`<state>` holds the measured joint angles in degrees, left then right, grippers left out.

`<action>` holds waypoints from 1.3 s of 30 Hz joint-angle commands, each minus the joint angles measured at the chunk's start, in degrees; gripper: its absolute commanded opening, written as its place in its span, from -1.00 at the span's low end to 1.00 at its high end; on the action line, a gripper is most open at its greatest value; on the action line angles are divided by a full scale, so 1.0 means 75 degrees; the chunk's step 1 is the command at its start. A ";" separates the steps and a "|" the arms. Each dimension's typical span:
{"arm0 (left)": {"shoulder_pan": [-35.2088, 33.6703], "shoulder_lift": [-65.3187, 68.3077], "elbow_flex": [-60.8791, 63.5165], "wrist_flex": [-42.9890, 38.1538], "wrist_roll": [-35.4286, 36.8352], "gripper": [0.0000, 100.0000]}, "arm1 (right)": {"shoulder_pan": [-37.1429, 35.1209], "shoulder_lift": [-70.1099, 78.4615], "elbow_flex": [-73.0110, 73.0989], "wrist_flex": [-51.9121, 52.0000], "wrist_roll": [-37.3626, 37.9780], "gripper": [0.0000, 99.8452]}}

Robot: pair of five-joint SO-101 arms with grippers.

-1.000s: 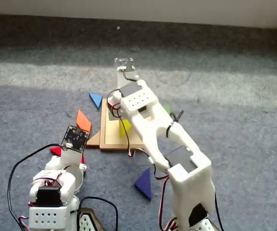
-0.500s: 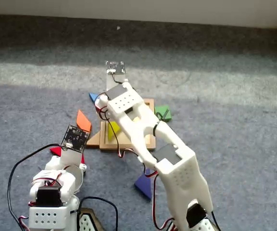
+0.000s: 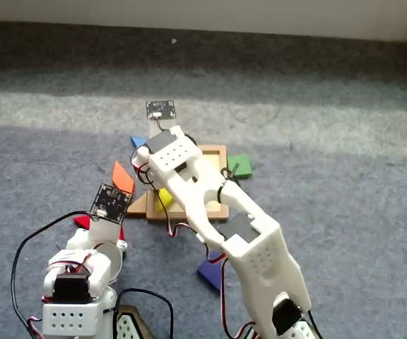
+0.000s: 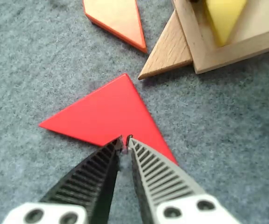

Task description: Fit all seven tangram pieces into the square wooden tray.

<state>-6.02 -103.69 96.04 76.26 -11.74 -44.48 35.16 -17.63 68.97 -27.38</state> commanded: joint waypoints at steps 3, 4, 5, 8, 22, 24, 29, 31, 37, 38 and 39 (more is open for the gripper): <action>0.0053 -0.0041 0.0147 0.0012 -0.0047 -0.91 | -0.0053 -0.0709 -0.0240 0.0217 -0.0082 -0.28; 0.0053 -0.0041 0.0147 0.0012 -0.0047 -0.91 | -0.0029 -0.0920 -0.0240 0.0451 -0.0082 -0.28; 0.0053 -0.0041 0.0147 0.0012 -0.0047 -0.91 | 0.0029 -0.1155 -0.0240 0.0686 -0.0070 -0.28; 0.0053 -0.0041 0.0147 0.0012 -0.0047 -0.91 | 0.0311 -0.1893 -0.0217 0.1178 -0.0035 -0.28; 0.0053 -0.0041 0.0147 0.0012 -0.0047 -0.91 | 0.1635 -0.2010 0.1307 -0.0193 0.1629 -0.90; 0.0053 -0.0041 0.0147 0.0012 -0.0047 -0.91 | 0.1705 -0.1752 0.1401 -0.0428 0.1817 -0.91; 0.0053 -0.0041 0.0147 0.0012 -0.0047 -0.91 | 0.1541 -0.1108 0.1401 -0.0416 0.1864 -0.91; 0.0053 -0.0041 0.0147 0.0012 -0.0047 -0.91 | 0.1342 -0.0897 0.1401 -0.0416 0.1852 -0.91; 0.0053 -0.0041 0.0147 0.0012 -0.0047 -0.91 | 0.0779 -0.0768 0.1389 -0.0451 0.1829 -0.91; 0.0053 -0.0041 0.0147 0.0012 -0.0047 -0.91 | 0.0744 -0.0779 0.1377 -0.0463 0.1829 -0.91; 0.0053 -0.0041 0.0147 0.0012 -0.0047 -0.91 | 0.0744 -0.0779 0.1377 -0.0475 0.1829 -0.91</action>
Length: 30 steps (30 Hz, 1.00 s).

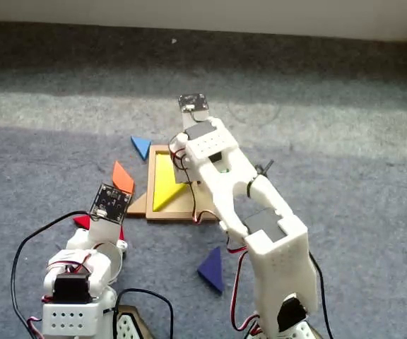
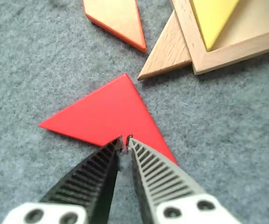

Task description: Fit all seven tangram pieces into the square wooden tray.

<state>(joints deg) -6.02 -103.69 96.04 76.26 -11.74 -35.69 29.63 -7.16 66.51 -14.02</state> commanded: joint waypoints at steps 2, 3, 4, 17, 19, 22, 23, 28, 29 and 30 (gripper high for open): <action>0.0053 -0.0041 0.0147 0.0012 -0.0047 -0.91 | -0.0428 -0.0041 -0.0193 -0.0229 0.0047 -0.91; 0.0053 -0.0041 0.0147 0.0012 -0.0047 -0.91 | -0.0428 -0.0029 -0.0287 -0.0240 0.0047 -0.91; 0.0053 -0.0041 0.0147 0.0012 -0.0047 -0.91 | -0.0428 -0.0029 -0.0369 -0.0264 0.0047 -0.91; 0.0053 -0.0041 0.0147 0.0012 -0.0047 -0.91 | -0.0381 -0.2245 -0.0334 0.1026 0.0094 -0.91; 0.0053 -0.0041 0.0147 0.0012 -0.0047 -0.91 | -0.0381 -0.2678 0.0088 0.1108 0.0094 -0.92; 0.0053 -0.0041 0.0147 0.0012 -0.0047 -0.91 | -0.0381 -0.3335 0.0651 0.1108 0.0094 -0.92; 0.0053 -0.0041 0.0147 0.0012 -0.0047 -0.91 | -0.0381 -0.3593 0.0803 0.1108 0.0094 -0.92; 0.0053 -0.0041 0.0147 0.0012 -0.0047 -0.91 | -0.0381 -0.5105 0.1635 0.1166 0.0094 -0.92; 0.0053 -0.0041 0.0147 0.0012 -0.0047 -0.91 | -0.0381 -0.5468 0.1858 0.1166 0.0094 -0.92; 0.0053 -0.0041 0.0147 0.0012 -0.0047 -0.91 | -0.0381 -0.5855 0.2104 0.1166 0.0094 -0.92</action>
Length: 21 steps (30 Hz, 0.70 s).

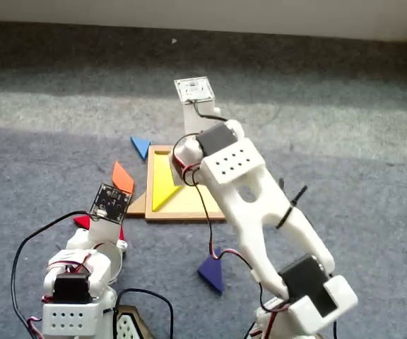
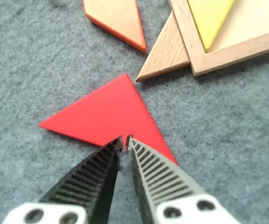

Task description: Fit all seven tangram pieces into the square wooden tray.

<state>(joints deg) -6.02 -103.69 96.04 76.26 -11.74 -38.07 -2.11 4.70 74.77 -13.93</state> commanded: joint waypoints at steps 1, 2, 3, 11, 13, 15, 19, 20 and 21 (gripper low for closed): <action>0.0053 -0.0041 0.0147 0.0012 -0.0047 -0.91 | -0.0053 -0.1999 0.0815 0.0064 0.0082 -0.92; 0.0053 -0.0041 0.0147 0.0012 -0.0047 -0.91 | 0.0041 -0.2397 0.1131 0.0064 0.0082 -0.92; 0.0053 -0.0041 0.0147 0.0012 -0.0047 -0.91 | 0.0182 -0.2772 0.1495 0.0006 0.0082 -0.92; 0.0053 -0.0041 0.0147 0.0012 -0.0047 -0.91 | 0.1553 -0.5070 0.4319 -0.1471 0.0082 -0.92; 0.0053 -0.0041 0.0147 0.0012 -0.0047 -0.91 | 0.1788 -0.5550 0.5011 -0.1741 0.0082 -0.92; 0.0053 -0.0041 0.0147 0.0012 -0.0047 -0.91 | 0.2010 -0.5996 0.5621 -0.1952 0.0082 -0.92; 0.0053 -0.0041 0.0147 0.0012 -0.0047 -0.91 | 0.2397 -0.6699 0.6652 -0.2385 0.0082 -0.92; 0.0053 -0.0041 0.0147 0.0012 -0.0047 -0.91 | 0.2479 -0.6863 0.6875 -0.2503 0.0059 -0.92; 0.0053 -0.0041 0.0147 0.0012 -0.0047 -0.91 | 0.2538 -0.7004 0.7097 -0.2620 0.0035 -0.92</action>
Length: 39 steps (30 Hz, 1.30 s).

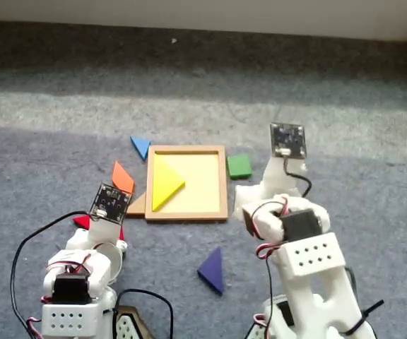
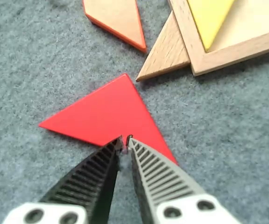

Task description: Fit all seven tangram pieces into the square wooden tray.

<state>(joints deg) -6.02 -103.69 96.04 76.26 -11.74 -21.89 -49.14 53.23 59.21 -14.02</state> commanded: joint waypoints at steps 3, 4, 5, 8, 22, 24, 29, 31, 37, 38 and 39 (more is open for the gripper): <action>0.0053 -0.0041 0.0147 0.0012 -0.0047 -0.91 | 0.0498 -0.1143 0.1295 -0.0897 0.0035 -0.92; 0.0053 -0.0041 0.0147 0.0012 -0.0047 -0.91 | 0.0522 -0.1272 0.1506 -0.0990 0.0035 -0.92; 0.0053 -0.0041 0.0147 0.0012 -0.0047 -0.91 | 0.0522 -0.1389 0.1694 -0.1096 0.0035 -0.92; 0.0053 -0.0041 0.0147 0.0012 -0.0047 -0.91 | 0.0522 -0.1741 0.2233 -0.1401 0.0035 -0.92; 0.0053 -0.0064 -0.0252 0.0023 -0.0059 -0.90 | 0.0522 -0.3780 0.4108 -0.2678 0.0082 -0.92; 0.0041 -0.0064 -0.0674 0.0012 -0.0059 -0.90 | 0.0522 -0.4085 0.4261 -0.2678 0.0082 -0.92; 0.0041 -0.0064 -0.2303 -0.0012 -0.0070 -0.90 | 0.0522 -0.4648 0.4706 -0.2678 0.0094 -0.92; 0.0041 -0.0053 -0.2960 0.0023 -0.0188 -0.90 | 0.0522 -0.4823 0.4788 -0.2678 0.0094 -0.92; 0.0018 -0.0041 -0.4401 0.0023 -0.2145 -0.90 | 0.0522 -0.4905 0.4835 -0.2655 0.0070 -0.92; -0.0064 -0.0029 -0.4554 0.0023 -0.2145 -0.90 | 0.0522 -0.4941 0.4905 -0.2667 0.0094 -0.92; -0.0240 -0.0029 -0.4671 0.0023 -0.2145 -0.90 | 0.0522 -0.4941 0.4941 -0.2667 0.0094 -0.92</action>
<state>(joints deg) -6.02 -104.13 67.65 76.26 -25.10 -18.64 -85.19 89.80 40.48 -14.02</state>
